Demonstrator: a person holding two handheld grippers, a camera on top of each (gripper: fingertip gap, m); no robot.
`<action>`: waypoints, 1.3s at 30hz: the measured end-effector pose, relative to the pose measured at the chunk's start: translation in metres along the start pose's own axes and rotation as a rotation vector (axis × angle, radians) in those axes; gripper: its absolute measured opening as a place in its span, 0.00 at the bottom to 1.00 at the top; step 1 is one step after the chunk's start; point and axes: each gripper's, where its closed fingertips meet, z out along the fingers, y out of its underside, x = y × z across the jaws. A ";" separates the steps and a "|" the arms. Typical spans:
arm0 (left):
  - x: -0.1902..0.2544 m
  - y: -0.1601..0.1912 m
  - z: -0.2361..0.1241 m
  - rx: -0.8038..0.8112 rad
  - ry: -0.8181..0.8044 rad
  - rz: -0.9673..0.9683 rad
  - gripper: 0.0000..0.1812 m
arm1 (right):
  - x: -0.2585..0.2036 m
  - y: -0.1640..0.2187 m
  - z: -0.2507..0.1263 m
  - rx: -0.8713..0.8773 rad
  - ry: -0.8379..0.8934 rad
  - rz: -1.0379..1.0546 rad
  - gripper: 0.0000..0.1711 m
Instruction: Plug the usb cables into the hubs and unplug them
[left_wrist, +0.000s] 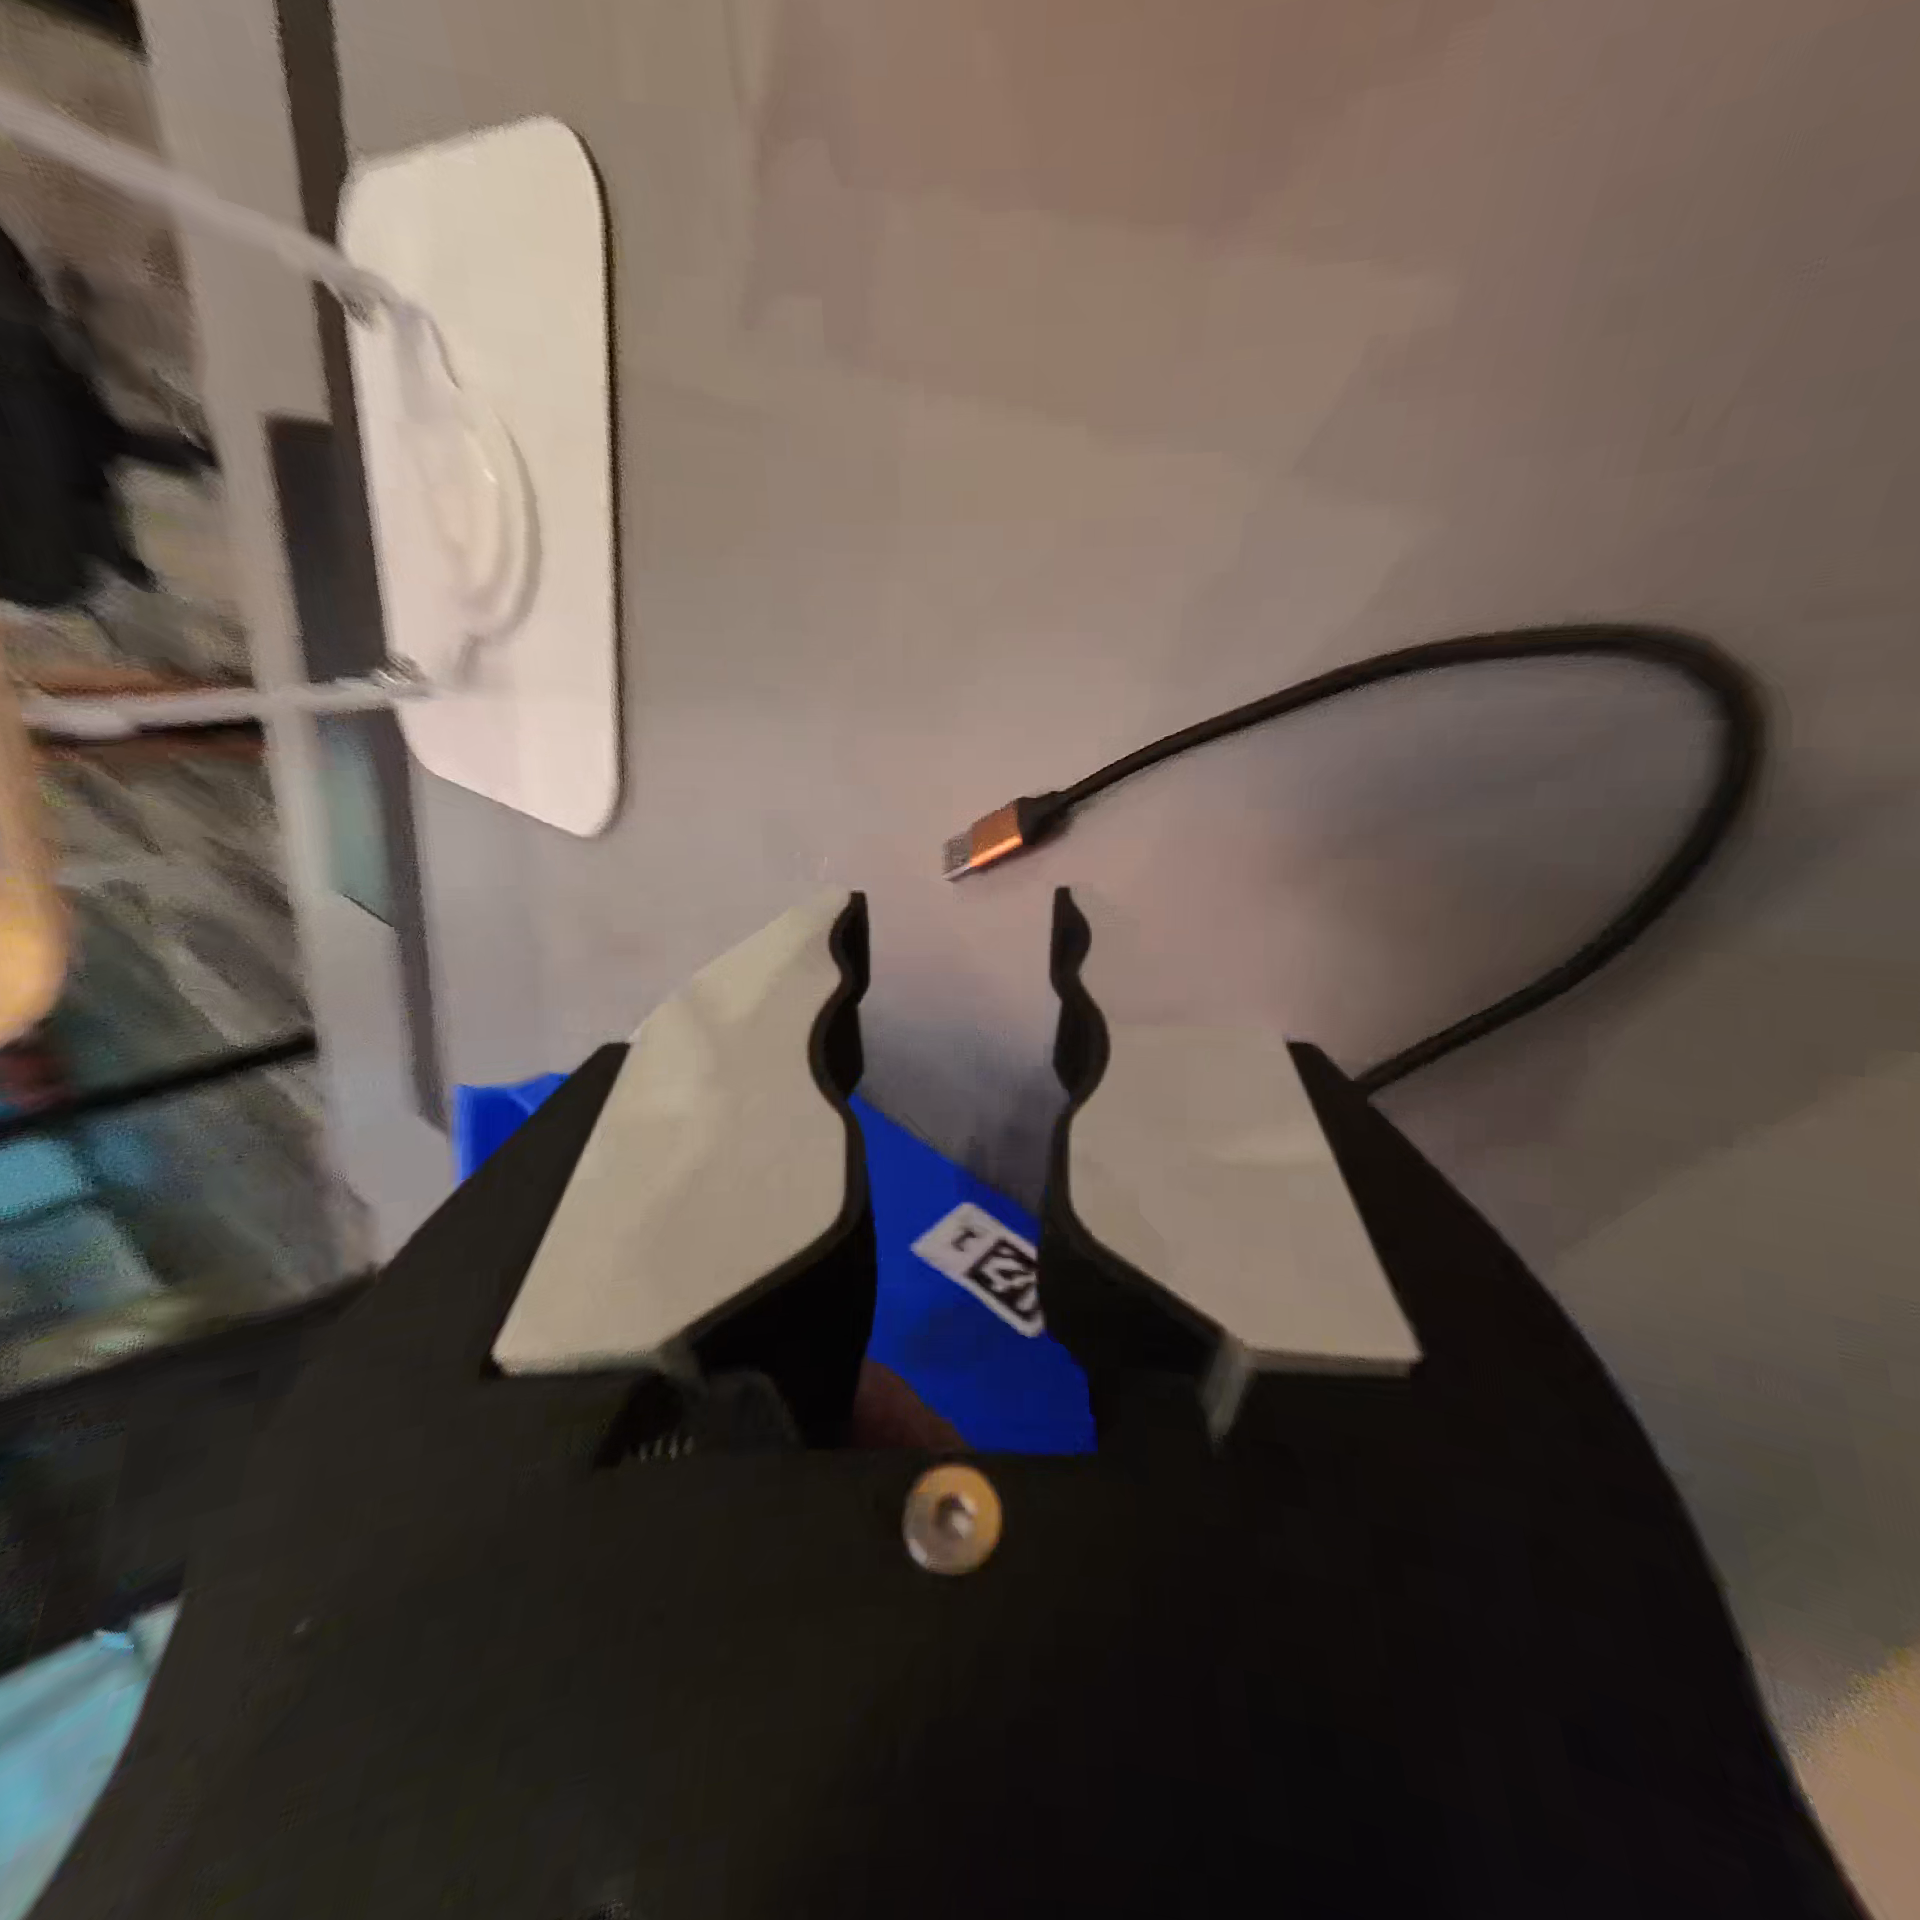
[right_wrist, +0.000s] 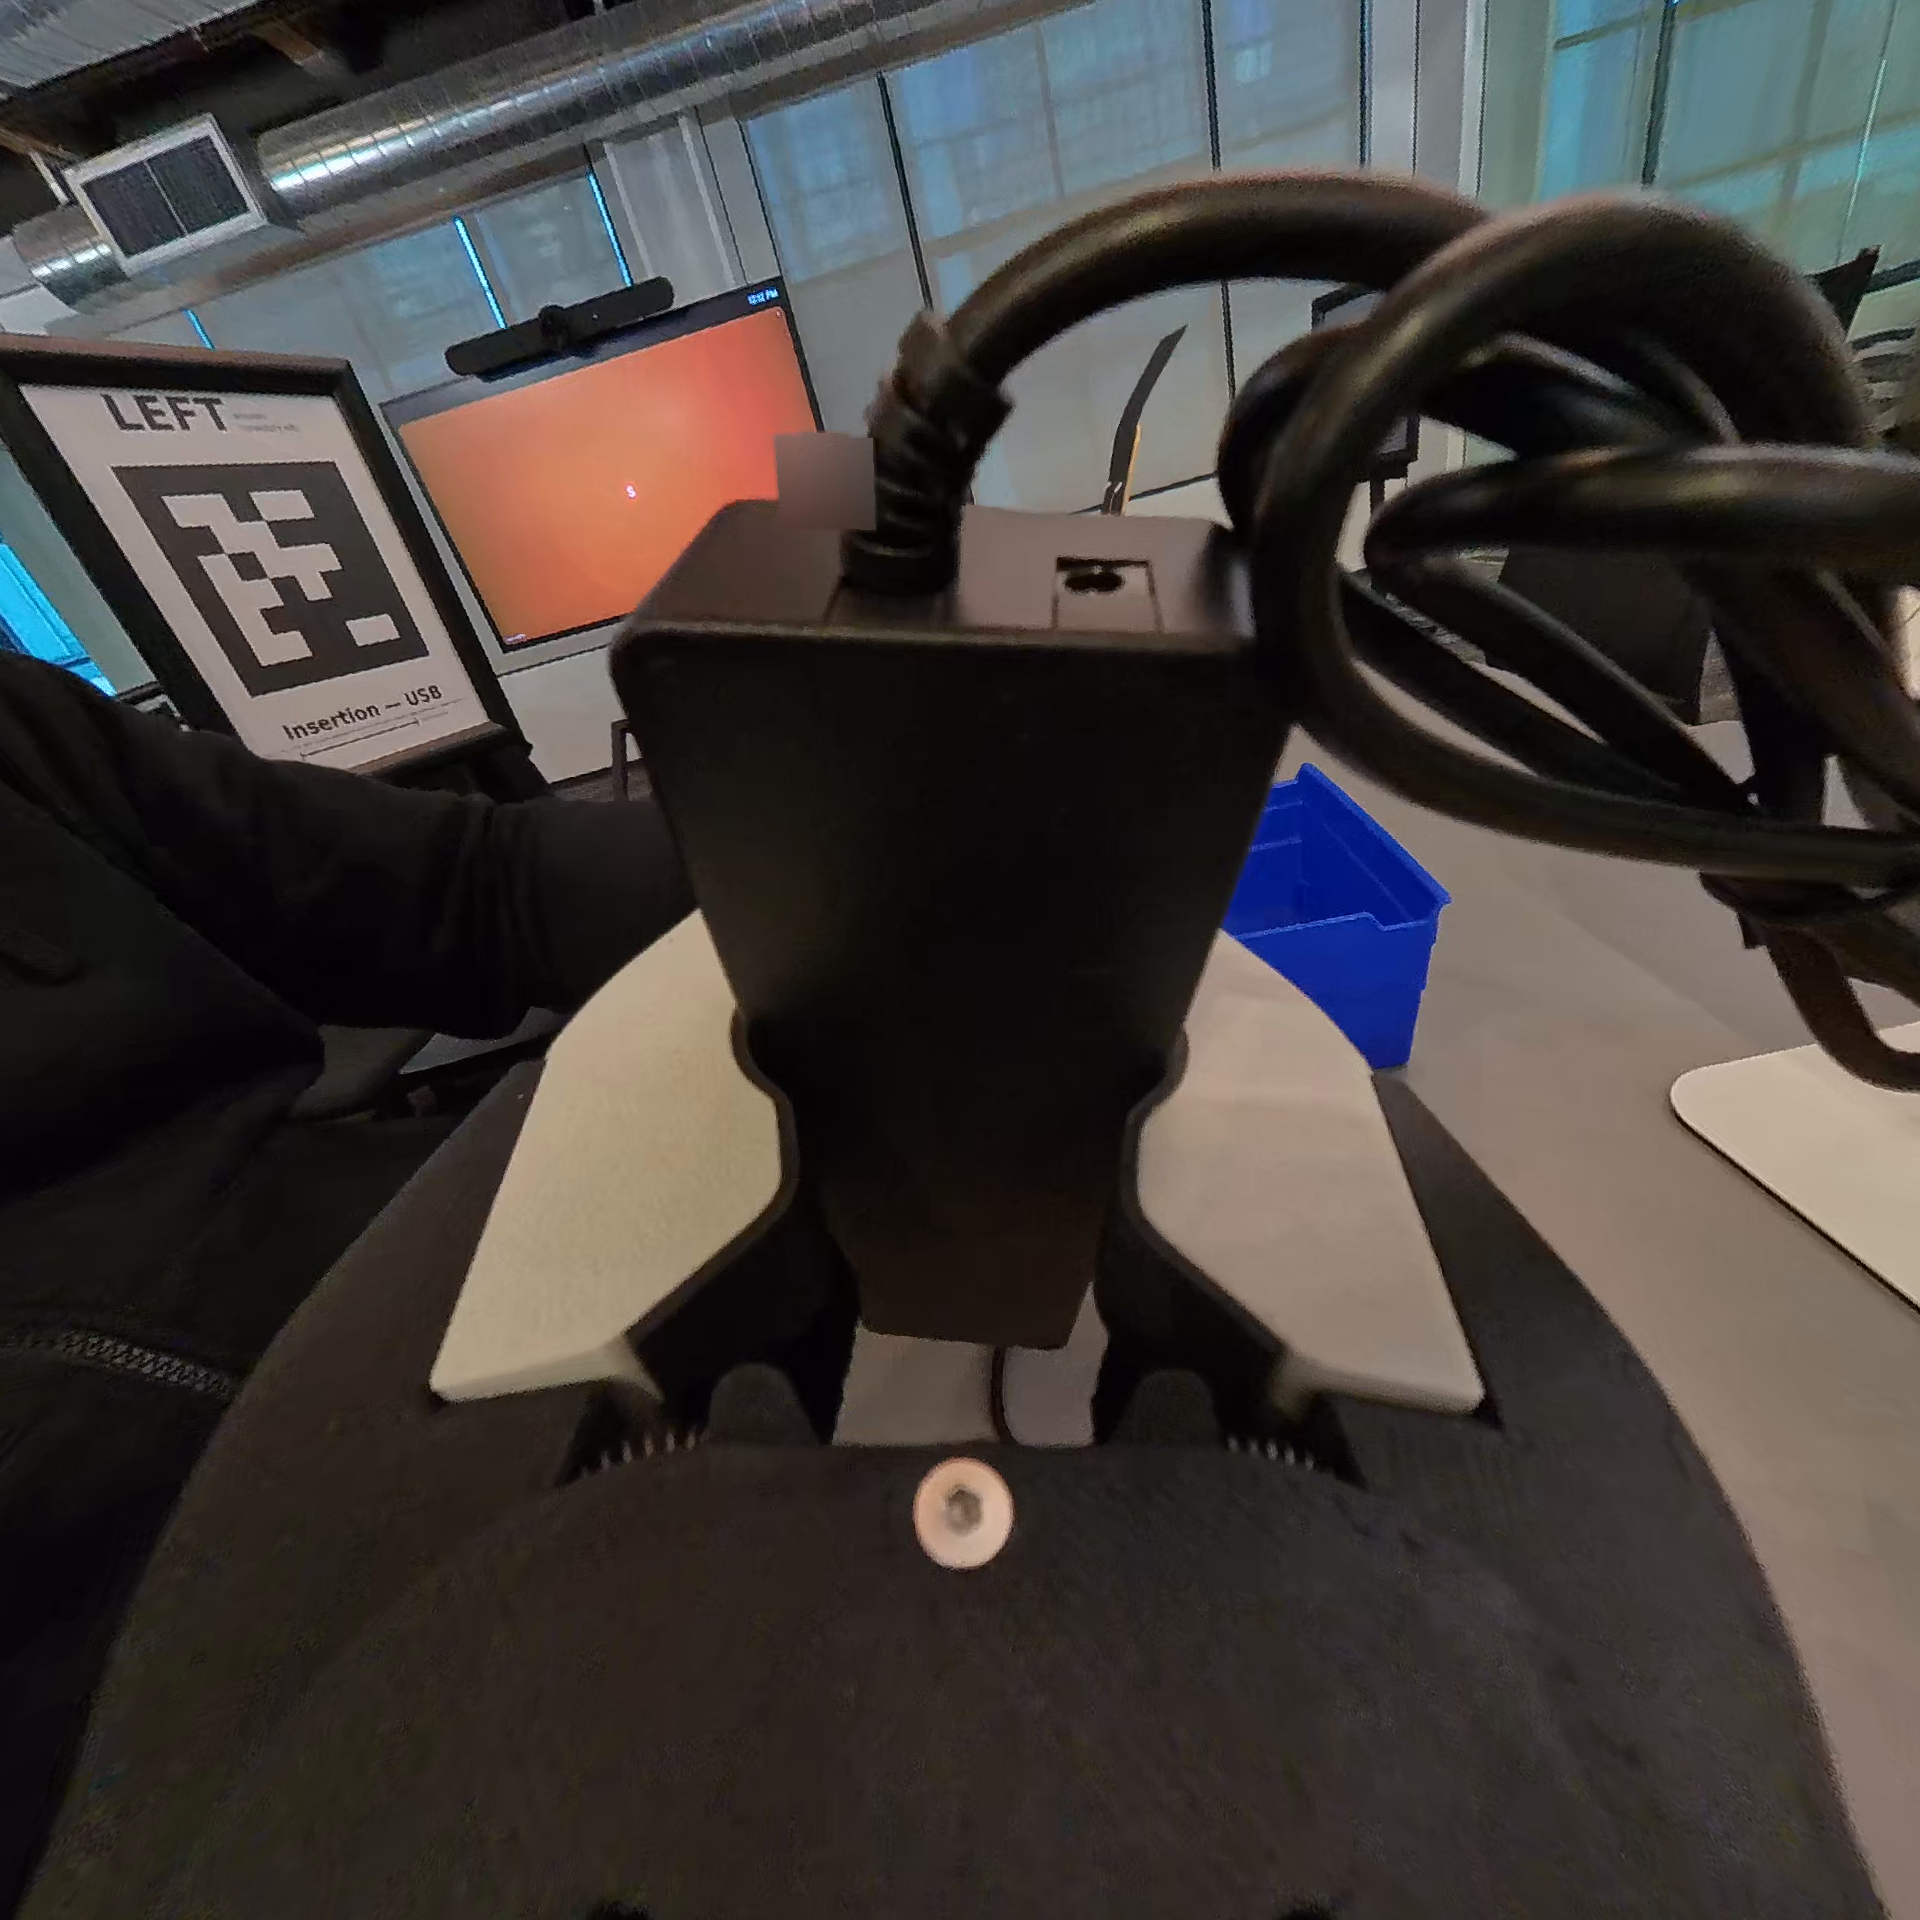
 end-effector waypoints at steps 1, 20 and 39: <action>0.000 0.003 0.000 -0.030 0.004 -0.076 0.17 | 0.000 0.000 0.000 0.000 0.000 0.000 0.38; 0.037 -0.022 0.074 0.018 0.333 -0.914 0.29 | -0.014 -0.016 -0.005 0.035 -0.017 -0.037 0.38; 0.037 -0.066 0.088 0.175 0.279 -0.393 0.04 | -0.001 -0.011 -0.013 0.039 0.011 -0.016 0.38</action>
